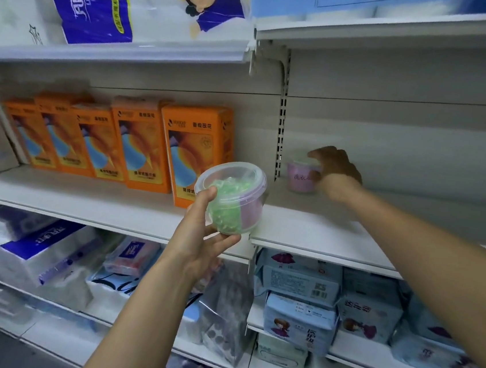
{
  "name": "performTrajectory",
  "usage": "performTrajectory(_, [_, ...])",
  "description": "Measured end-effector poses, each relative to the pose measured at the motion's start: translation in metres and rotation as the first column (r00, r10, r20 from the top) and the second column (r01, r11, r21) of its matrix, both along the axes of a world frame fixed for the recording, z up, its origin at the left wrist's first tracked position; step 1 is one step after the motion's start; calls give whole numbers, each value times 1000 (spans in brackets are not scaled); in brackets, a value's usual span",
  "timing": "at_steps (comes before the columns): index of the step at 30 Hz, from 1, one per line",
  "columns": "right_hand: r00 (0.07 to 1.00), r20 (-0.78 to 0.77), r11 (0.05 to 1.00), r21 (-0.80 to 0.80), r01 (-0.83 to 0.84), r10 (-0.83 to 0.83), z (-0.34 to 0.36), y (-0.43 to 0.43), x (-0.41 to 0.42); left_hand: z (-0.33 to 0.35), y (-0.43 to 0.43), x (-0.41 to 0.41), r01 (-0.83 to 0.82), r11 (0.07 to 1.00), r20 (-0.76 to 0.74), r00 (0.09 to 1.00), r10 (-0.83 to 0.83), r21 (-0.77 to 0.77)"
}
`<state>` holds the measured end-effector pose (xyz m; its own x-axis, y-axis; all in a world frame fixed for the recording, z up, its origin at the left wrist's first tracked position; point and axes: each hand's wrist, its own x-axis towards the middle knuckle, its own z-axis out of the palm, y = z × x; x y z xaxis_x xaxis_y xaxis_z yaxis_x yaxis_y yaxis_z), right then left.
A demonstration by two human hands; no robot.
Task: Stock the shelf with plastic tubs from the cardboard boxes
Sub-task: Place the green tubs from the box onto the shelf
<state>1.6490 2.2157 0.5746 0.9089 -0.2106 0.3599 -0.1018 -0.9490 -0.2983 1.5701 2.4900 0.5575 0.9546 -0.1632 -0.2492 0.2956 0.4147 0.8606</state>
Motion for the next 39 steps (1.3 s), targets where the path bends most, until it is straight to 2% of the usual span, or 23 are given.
performTrajectory(2, [996,89,1000,26,-7,4,0,8,-23,-1,3,-6,14,1000,5,1000,-15,7])
performTrajectory(8, [976,215,996,-84,-4,22,1,26,-102,-2,8,-30,79,997,51,995,-80,25])
performTrajectory(13, [980,194,990,-124,62,-37,-2,26,-183,1,5,-50,186,980,73,979,-191,72])
performTrajectory(19, [984,124,959,-238,154,-127,-4,8,-248,9,-26,-55,265,928,111,947,-302,262])
performTrajectory(24, [986,124,919,-364,151,-113,9,-13,-262,23,-71,-46,318,872,106,919,-380,373])
performTrajectory(34, [988,100,895,-421,149,-117,16,-54,-258,20,-159,-6,407,736,68,851,-520,540])
performTrajectory(36, [991,75,891,-433,136,-114,14,-58,-254,17,-171,3,384,718,84,849,-522,580])
performTrajectory(39, [994,47,899,-425,106,-95,10,-62,-245,12,-182,16,254,661,163,851,-500,706])
